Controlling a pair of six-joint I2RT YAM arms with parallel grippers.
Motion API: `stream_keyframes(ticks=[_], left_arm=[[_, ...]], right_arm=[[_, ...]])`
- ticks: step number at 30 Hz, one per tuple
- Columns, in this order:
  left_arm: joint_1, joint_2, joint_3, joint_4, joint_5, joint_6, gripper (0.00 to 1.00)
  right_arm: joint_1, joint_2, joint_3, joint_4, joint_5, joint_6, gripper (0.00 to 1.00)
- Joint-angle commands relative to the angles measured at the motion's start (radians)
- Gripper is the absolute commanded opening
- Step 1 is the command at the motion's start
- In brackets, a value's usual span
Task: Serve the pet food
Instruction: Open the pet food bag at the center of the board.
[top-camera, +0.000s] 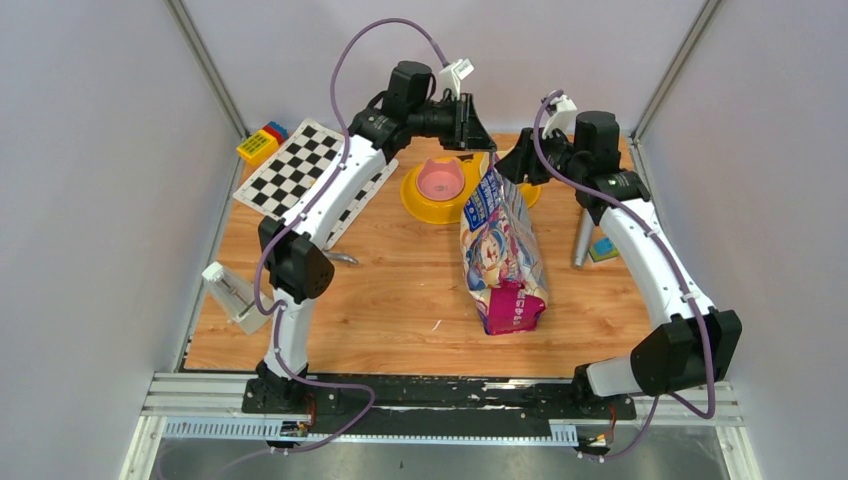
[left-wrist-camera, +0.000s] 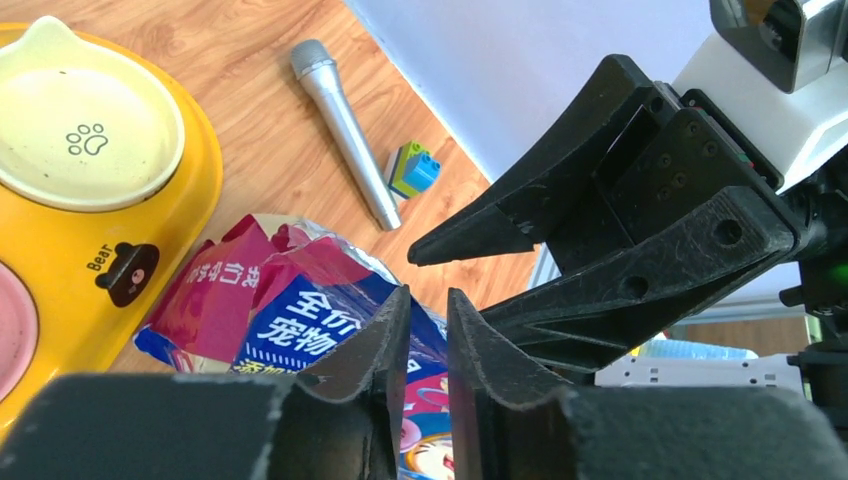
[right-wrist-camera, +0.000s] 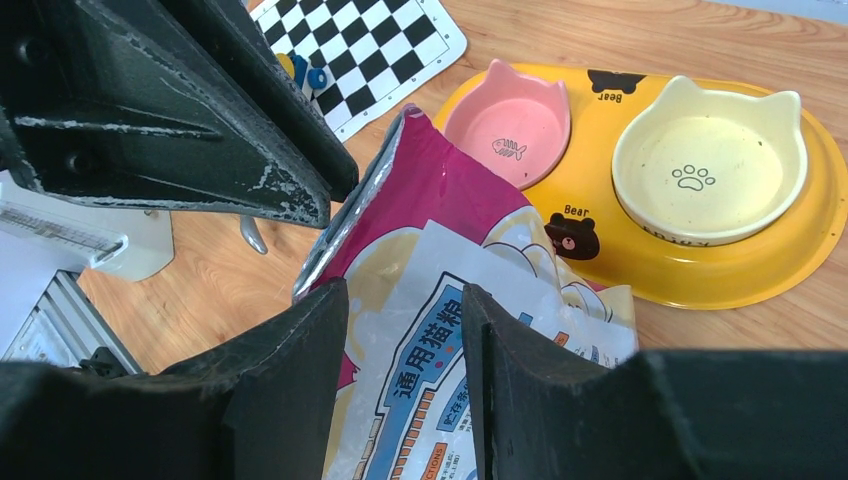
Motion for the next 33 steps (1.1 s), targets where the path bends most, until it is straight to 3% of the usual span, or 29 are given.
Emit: stream_keyframes(ticks=[1,4,8,12,21,33], left_arm=[[0.0,-0.006,0.026,0.012,0.001,0.0,0.26],[0.0,-0.012,0.015,0.011,-0.003,0.003,0.27],[0.0,-0.018,0.005,-0.001,-0.024,0.012,0.39],[-0.001,-0.011,0.007,-0.007,-0.041,0.014,0.43],[0.0,-0.001,0.008,-0.019,-0.051,0.018,0.32],[0.0,0.005,-0.007,-0.015,-0.046,0.017,0.32]], right_arm=[[0.01,-0.022,-0.008,0.035,0.003,0.005,0.47],[0.01,-0.027,-0.008,0.033,0.004,0.004,0.47],[0.009,-0.034,-0.011,0.032,0.01,-0.001,0.47],[0.009,-0.04,-0.014,0.03,0.008,-0.001,0.47],[0.01,-0.044,-0.016,0.028,0.01,-0.002,0.47],[0.01,-0.051,-0.018,0.028,0.005,0.0,0.47]])
